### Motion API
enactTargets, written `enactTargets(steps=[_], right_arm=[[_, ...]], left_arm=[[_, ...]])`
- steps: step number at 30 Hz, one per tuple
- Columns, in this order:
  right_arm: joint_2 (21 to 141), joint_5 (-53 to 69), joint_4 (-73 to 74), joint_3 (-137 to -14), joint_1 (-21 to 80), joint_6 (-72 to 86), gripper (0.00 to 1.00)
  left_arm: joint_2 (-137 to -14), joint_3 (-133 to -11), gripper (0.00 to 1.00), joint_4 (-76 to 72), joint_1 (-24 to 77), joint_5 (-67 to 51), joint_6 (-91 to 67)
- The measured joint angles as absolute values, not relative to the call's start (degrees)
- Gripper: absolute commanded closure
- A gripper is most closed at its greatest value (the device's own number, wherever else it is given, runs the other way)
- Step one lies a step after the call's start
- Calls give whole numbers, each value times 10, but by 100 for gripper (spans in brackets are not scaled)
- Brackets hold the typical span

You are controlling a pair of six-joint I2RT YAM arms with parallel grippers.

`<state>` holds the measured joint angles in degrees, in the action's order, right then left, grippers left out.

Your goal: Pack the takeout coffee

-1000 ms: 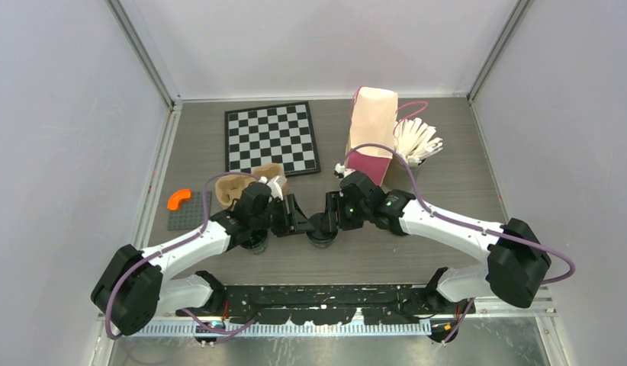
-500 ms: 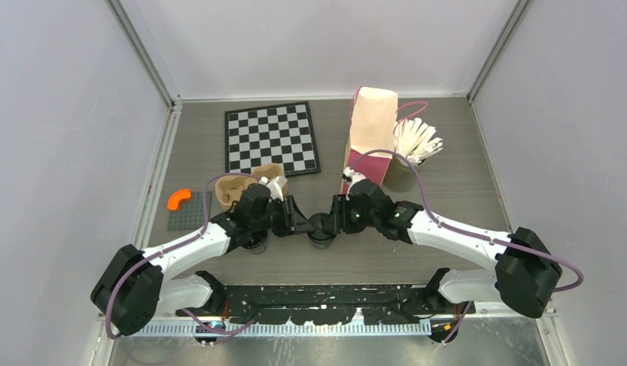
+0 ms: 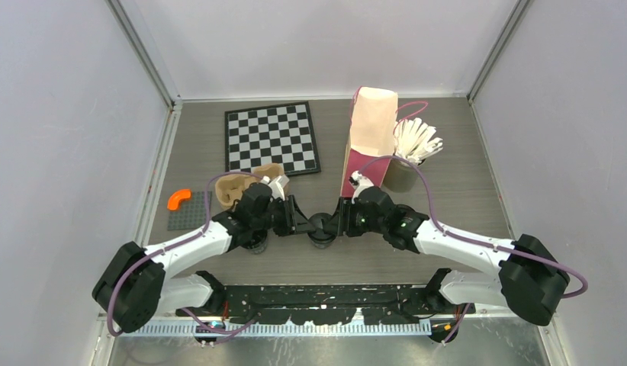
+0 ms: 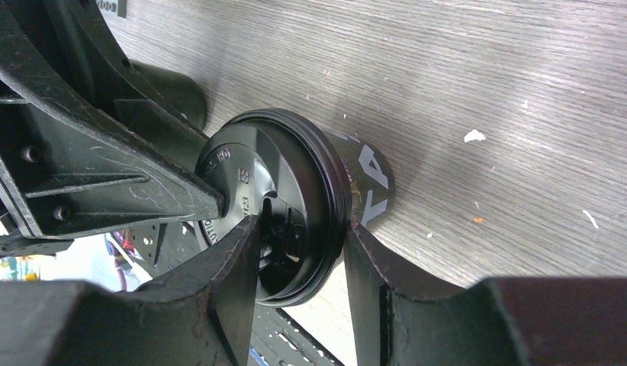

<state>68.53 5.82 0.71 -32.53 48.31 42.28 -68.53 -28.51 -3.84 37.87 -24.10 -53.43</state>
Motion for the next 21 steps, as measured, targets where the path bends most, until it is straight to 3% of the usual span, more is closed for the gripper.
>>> enactTargets(steps=[5,13,21], right_arm=[[681,73,30,-343,481,394,54],[703,120,84,-386,469,320,53],[747,154,114,-432,459,269,53]], left_arm=[[-651,-283,62,-15,390,-228,-539],[-584,-264,38,56,404,-213,-539],[-584,-331,33,154,404,-159,-498]])
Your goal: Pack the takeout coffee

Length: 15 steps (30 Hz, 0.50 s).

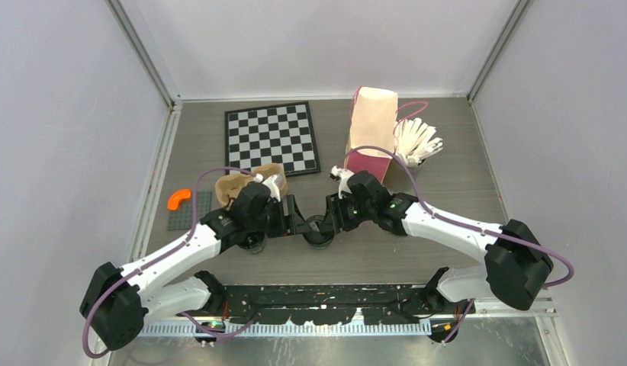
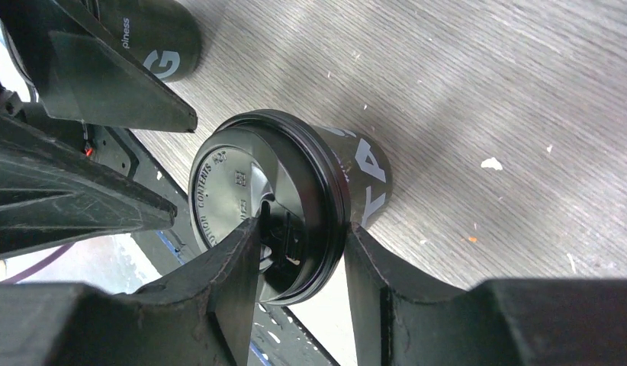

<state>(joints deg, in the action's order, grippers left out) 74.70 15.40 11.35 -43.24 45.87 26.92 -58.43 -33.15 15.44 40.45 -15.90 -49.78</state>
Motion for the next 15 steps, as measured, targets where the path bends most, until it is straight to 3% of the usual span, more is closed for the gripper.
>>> enactTargets(steps=[5,15], right_arm=[[776,164,144,-471,456,242,52],[779,166,185,-489,455,225,48]], left_arm=[[-613,-379,35,166,404,-134,-475],[-679,-395,47,161,404,-116,-446]])
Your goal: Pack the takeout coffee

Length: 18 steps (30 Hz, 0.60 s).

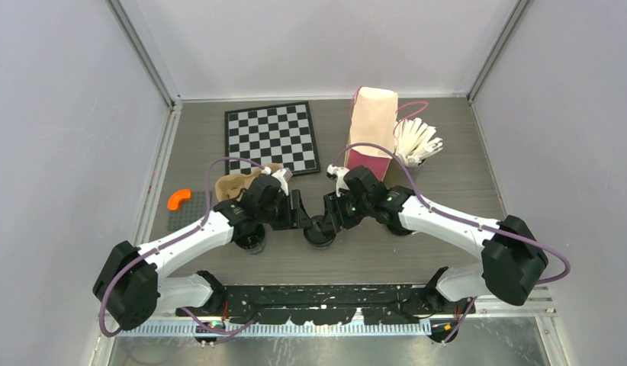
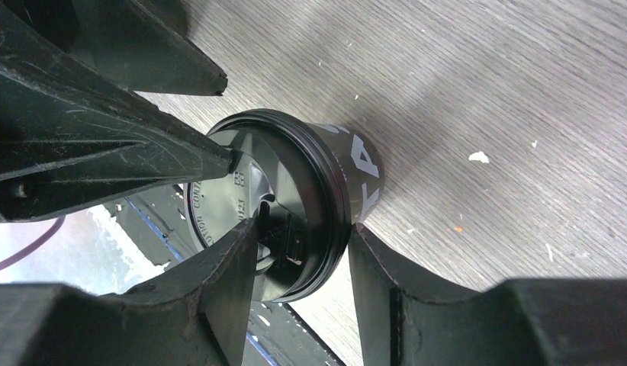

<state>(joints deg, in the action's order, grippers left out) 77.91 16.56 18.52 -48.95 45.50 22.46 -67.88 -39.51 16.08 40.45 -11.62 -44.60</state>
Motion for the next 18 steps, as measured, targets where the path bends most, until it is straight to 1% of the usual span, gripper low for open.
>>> enactTargets(steps=[3,5,7,9,12,15,18], right_arm=[[779,161,199,-495,452,226,45],[778,155,212,-501,452,232,39],[775,144,226,-504,451,246,29],[769,132,241,-505,451,262,24],[751,111,267,-506,451,299,23],[720,102,279,-503,451,345,27],[682,101,274,-485,452,393,28]], left_arm=[[-687,-395,50,146,404,-122,-445],[-695,-395,52,134,404,-130,-445],[-700,-395,53,124,404,-137,-446],[-702,-395,53,118,404,-141,-446],[-704,-394,54,113,404,-145,-448],[-704,-389,54,104,404,-148,-450],[-702,-385,54,97,404,-150,-453]])
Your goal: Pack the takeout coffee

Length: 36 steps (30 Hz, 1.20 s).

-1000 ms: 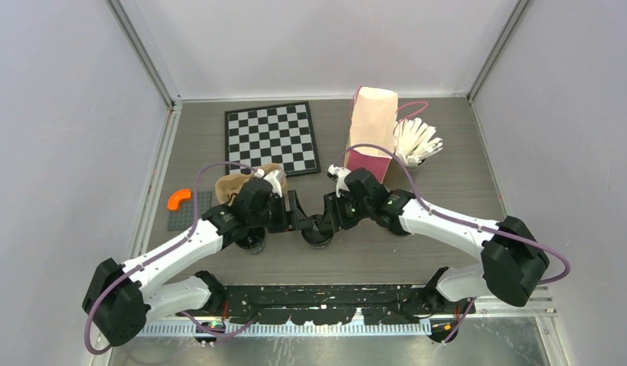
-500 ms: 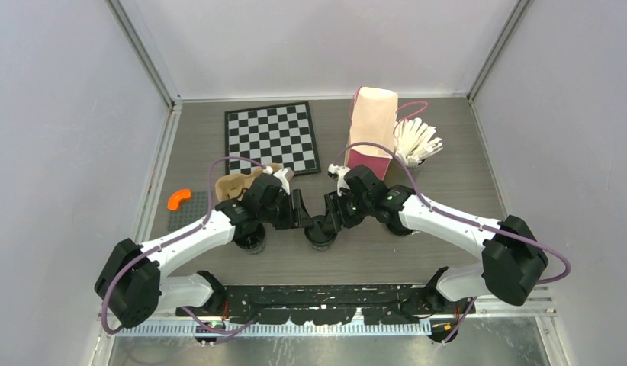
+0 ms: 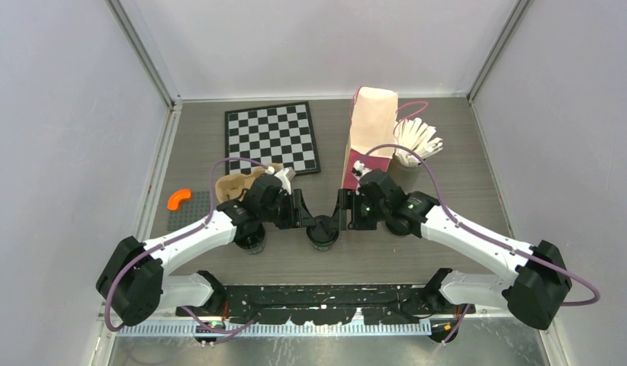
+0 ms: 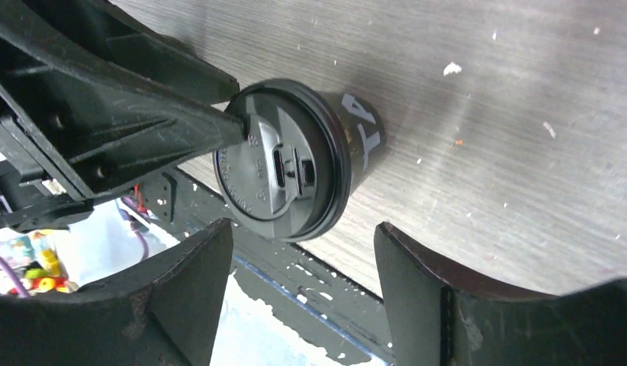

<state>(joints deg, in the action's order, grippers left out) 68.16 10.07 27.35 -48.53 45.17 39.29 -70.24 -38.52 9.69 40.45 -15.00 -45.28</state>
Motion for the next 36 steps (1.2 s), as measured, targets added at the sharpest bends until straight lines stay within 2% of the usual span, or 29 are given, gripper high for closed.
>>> enactTargets(steps=[11,25,36], right_arm=[[627,92,214,-397,477,531,31],[634,88,45,-300,505,618,55],[585,66,-55,-218,505,664,65]], left_arm=[[-697,-376,55,88,404,-151,-463],[-688,-363,57,75,404,-152,-463],[-686,-351,58,53,404,-158,-468]])
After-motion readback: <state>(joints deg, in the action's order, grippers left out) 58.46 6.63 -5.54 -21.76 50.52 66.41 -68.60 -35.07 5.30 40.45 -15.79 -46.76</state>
